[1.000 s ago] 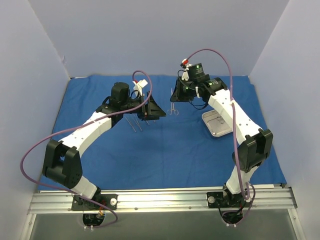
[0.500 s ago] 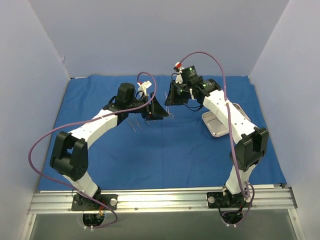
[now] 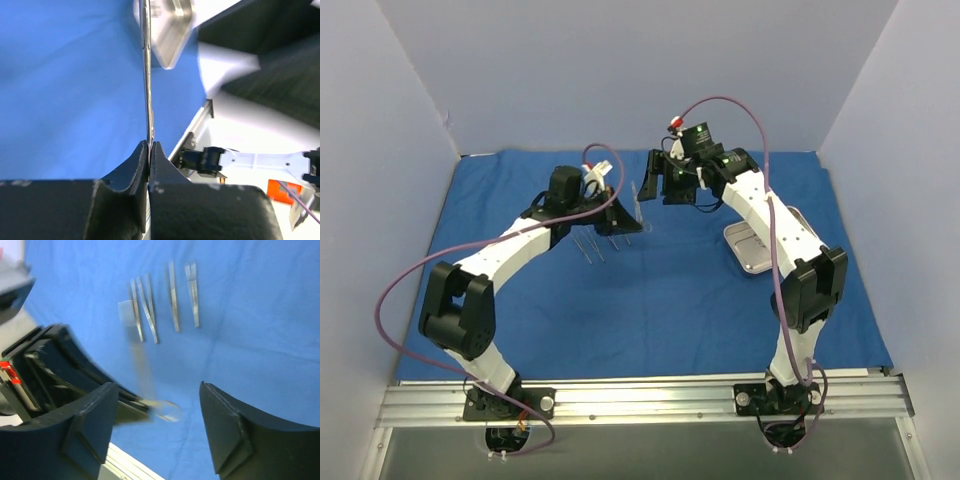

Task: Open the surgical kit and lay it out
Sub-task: Place the medical item in the surgical kit.

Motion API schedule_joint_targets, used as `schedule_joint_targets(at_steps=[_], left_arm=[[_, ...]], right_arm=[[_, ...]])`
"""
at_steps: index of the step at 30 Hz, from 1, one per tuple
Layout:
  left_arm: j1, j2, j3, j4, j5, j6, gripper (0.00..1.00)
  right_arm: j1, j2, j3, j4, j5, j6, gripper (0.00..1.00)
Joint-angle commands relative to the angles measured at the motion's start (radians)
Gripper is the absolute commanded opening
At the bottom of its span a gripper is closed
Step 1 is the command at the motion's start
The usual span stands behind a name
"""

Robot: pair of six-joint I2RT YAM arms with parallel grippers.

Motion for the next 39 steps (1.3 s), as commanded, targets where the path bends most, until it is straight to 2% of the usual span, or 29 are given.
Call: schedule_joint_targets(at_steps=[1, 5, 8, 10, 14, 16, 21, 28, 39], left_arm=[[0.093, -0.122, -0.119, 0.013, -0.081, 0.002, 0.02], [0.171, -0.26, -0.267, 0.035, -0.111, -0.002, 0.02], [0.231, -0.347, -0.406, 0.048, -0.148, -0.011, 0.02], [0.257, -0.375, -0.495, 0.07, -0.135, -0.014, 0.02], [0.302, -0.369, -0.563, 0.079, -0.151, -0.012, 0.02], [0.325, -0.343, -0.586, 0.156, -0.142, -0.034, 0.02], [0.379, -0.242, -0.575, 0.182, -0.088, -0.006, 0.02], [0.391, -0.087, -0.531, 0.202, -0.067, 0.017, 0.02], [0.42, 0.026, -0.477, 0.214, -0.055, 0.027, 0.02]], right_arm=[[-0.083, -0.01, 0.083, -0.061, 0.039, 0.016, 0.68], [-0.187, -0.027, 0.102, -0.147, 0.104, -0.009, 0.71], [-0.236, -0.051, 0.056, -0.167, 0.109, -0.027, 0.71], [-0.247, -0.084, -0.022, -0.157, 0.098, -0.024, 0.71], [-0.247, -0.128, -0.137, -0.106, 0.055, -0.004, 0.7], [-0.25, -0.131, -0.151, -0.109, 0.06, -0.006, 0.7], [-0.281, -0.134, -0.155, -0.114, 0.061, -0.003, 0.7], [-0.344, -0.134, -0.159, -0.123, 0.044, 0.007, 0.7], [-0.382, -0.122, -0.171, -0.127, 0.052, 0.005, 0.7]])
